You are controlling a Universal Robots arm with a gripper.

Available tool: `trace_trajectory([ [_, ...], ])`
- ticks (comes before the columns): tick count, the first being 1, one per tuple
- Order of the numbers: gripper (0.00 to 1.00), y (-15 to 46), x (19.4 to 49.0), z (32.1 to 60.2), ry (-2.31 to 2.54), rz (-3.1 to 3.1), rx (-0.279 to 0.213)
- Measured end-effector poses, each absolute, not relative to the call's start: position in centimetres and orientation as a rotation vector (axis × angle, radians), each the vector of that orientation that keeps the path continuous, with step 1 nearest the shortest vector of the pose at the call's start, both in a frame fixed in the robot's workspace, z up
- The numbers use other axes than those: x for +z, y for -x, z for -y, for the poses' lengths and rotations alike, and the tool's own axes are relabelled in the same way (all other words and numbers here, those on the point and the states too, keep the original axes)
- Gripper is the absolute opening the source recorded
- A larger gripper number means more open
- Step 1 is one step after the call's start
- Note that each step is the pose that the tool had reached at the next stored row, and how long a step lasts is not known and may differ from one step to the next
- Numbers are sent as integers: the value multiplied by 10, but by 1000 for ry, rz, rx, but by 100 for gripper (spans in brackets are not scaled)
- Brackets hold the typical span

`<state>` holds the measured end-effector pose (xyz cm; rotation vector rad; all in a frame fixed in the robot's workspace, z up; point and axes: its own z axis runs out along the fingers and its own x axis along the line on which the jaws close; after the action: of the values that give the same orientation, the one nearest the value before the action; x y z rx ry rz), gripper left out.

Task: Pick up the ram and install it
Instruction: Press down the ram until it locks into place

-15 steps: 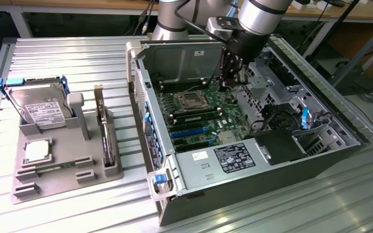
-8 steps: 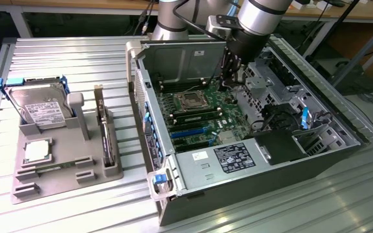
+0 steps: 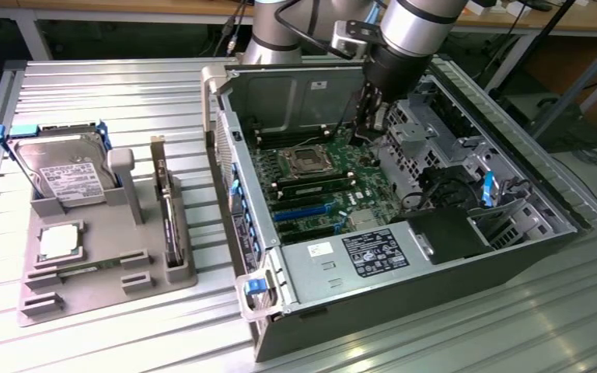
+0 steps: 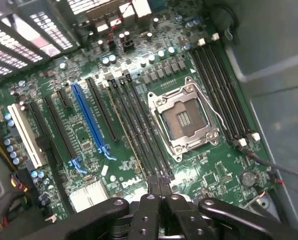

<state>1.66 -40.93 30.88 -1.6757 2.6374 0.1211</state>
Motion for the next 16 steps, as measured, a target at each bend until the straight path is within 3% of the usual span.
trace_trajectory([
  [16,10,-17,309,409,1232,-2859,116],
])
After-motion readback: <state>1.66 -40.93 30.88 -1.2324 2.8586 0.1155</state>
